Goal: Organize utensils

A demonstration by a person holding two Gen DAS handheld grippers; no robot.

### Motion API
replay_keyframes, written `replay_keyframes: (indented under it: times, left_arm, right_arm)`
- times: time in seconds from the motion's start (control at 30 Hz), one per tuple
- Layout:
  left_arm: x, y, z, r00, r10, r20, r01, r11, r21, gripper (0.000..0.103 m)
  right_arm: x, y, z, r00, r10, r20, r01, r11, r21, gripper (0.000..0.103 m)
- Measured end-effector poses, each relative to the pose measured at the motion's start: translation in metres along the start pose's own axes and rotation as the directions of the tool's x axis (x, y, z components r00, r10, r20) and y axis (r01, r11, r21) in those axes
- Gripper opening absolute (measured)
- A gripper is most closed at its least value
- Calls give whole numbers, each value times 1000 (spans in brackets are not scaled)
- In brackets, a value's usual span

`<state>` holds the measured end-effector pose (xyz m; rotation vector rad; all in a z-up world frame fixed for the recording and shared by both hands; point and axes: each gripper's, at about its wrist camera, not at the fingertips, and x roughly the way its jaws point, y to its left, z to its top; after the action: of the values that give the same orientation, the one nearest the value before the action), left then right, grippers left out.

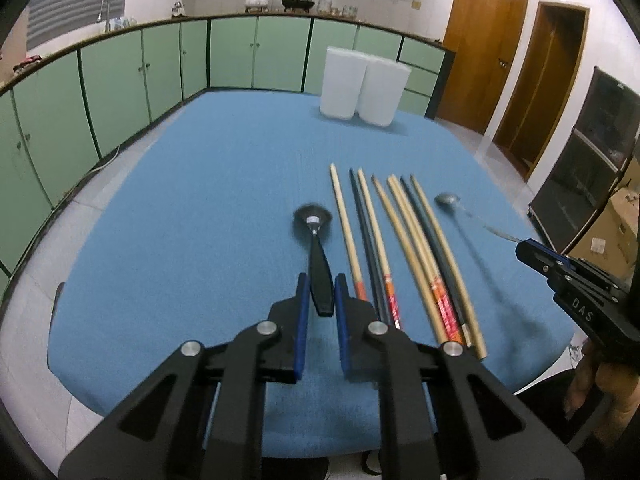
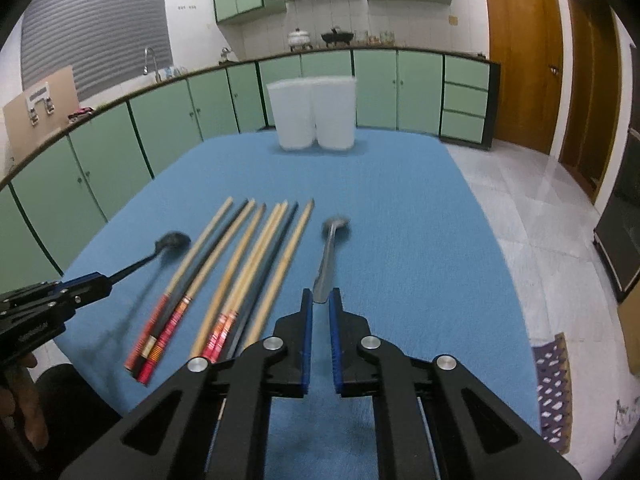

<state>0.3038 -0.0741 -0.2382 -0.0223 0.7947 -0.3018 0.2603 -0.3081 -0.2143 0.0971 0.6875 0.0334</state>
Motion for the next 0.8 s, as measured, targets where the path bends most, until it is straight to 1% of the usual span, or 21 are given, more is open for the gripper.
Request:
replay_keyframes:
  times: [0.17,0.37,0.53,0.73,0.77,0.8]
  left_arm:
    - [-11,1,13,1000,-8,27,7,1000,19,12]
    - [-17,5,28,999,-20,35,20,1000,21,12]
    - [-25,4,34,998,-29,54,28,999,30,12]
    - [-32,4,33,997,-41,65,39,999,37,11]
    - [-34,4,32,997,-42,66,40,999,36,11]
    - [-36,5,32,997,-43,69,40,999,36,11]
  right_arm:
    - [-10,8,15,1000,13,17,-13,999,-32,8]
    - [-20,13,26,1000,14,25,-12,998,-62,8]
    - [-34,15,36,999,10,50,-7,997,-72,8]
    - [-45,17,42,998,4,69,1,997,-81,7]
    - [-46,17,43,997,3,72,3,997,-83,0]
    - [-47,18,44,997,2,76,5,996,-86,0]
